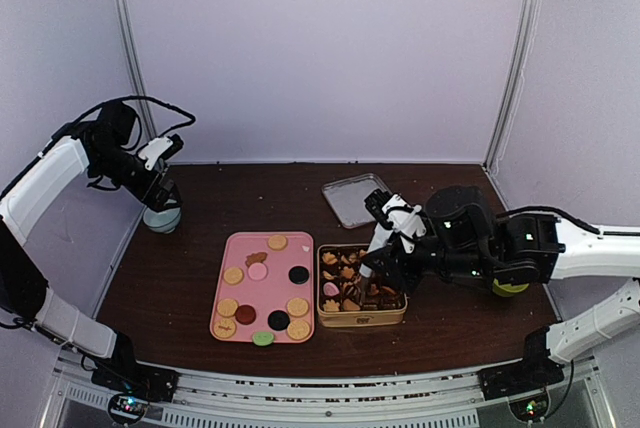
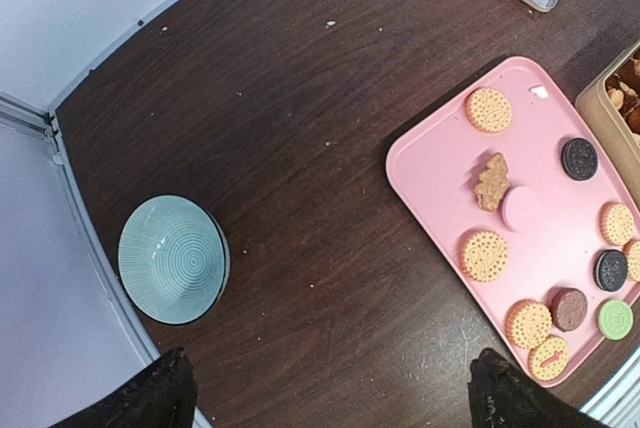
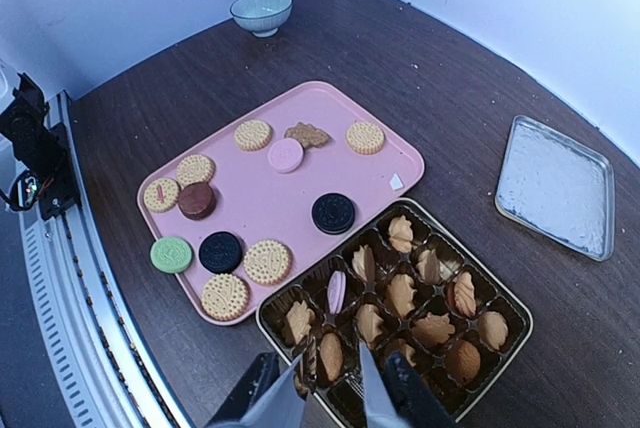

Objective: Pack the cookies
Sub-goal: Place the fake cookies in the empty pocket of the box, then pick up the fake cookies from the plate.

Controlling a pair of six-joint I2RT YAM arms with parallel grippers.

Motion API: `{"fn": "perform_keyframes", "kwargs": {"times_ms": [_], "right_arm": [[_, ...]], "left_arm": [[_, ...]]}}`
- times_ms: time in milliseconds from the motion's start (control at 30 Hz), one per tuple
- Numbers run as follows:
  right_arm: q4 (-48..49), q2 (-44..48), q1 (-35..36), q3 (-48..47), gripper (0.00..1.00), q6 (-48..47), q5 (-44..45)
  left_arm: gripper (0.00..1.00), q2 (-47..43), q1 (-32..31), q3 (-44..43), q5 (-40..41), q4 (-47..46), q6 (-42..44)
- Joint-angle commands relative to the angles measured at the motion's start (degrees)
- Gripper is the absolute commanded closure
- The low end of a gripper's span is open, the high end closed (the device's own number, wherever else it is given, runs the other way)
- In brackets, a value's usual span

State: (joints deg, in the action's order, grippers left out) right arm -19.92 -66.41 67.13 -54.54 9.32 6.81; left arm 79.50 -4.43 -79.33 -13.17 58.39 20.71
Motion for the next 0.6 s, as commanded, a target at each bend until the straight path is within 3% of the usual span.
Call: {"fn": "perform_keyframes", "kwargs": {"times_ms": [0,567], "right_arm": [[3.85,0.09,0.78,-3.58,0.67,-0.07,-0.70],[11.10,-25.43,10.18,-23.45,0.65,-7.53,-7.71]], "left_arm": [[0.02,0.12,0.47,-1.71,-1.12,0.05,0.38],[0.02,-0.47,0.47,-0.77,-0.32,0.50,0.54]]}}
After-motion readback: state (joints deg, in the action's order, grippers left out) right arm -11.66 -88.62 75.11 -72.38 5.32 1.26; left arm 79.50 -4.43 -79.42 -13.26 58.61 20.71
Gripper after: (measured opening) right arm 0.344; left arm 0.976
